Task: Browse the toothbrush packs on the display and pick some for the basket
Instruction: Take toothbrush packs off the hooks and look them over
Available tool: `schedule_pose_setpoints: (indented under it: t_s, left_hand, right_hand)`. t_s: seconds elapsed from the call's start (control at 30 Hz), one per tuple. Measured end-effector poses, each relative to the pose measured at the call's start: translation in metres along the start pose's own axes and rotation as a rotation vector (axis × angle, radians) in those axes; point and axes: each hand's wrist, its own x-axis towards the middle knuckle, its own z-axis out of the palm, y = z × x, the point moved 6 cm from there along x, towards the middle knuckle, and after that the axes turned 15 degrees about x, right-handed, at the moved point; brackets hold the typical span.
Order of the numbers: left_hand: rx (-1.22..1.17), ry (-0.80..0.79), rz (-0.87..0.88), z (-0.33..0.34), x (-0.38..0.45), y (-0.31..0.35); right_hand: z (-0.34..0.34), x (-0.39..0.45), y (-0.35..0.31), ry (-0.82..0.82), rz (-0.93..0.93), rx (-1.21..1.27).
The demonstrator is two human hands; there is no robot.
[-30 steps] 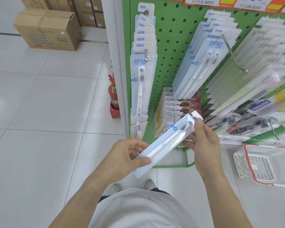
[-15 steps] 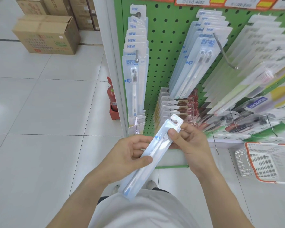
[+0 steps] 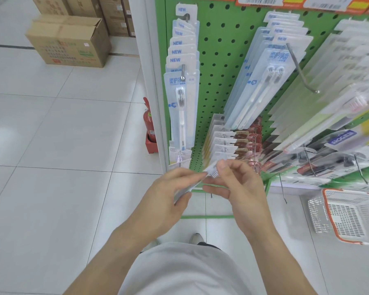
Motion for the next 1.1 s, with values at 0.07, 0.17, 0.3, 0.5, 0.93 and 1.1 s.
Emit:
schedule_pose_setpoints:
  t_s: [0.07,0.17,0.3,0.5,0.93,1.1]
  left_hand:
    - [0.064,-0.007,0.062,0.004,-0.001,0.002]
    - [0.070,-0.061,0.068,0.011,-0.003,0.001]
    - [-0.028,-0.028,-0.075,0.006,-0.004,-0.004]
    - [-0.038,-0.206,-0.291,0.008,-0.004,-0.023]
    - [-0.240,-0.068,-0.534,-0.002,-0.017,-0.056]
    - [-0.250,-0.039,-0.564,0.001,-0.020,-0.057]
  right_hand:
    - [-0.001,0.001,0.001,0.017,0.007,0.016]
    - [-0.005,0.005,0.002,0.016,0.002,0.040]
    - [-0.016,0.011,-0.006,0.015,-0.051,0.026]
    - [-0.034,0.019,-0.008,0.054,-0.065,0.002]
    - [-0.055,0.020,0.003,0.171,-0.054,0.111]
    - [-0.053,0.019,0.001,0.165,-0.071,0.093]
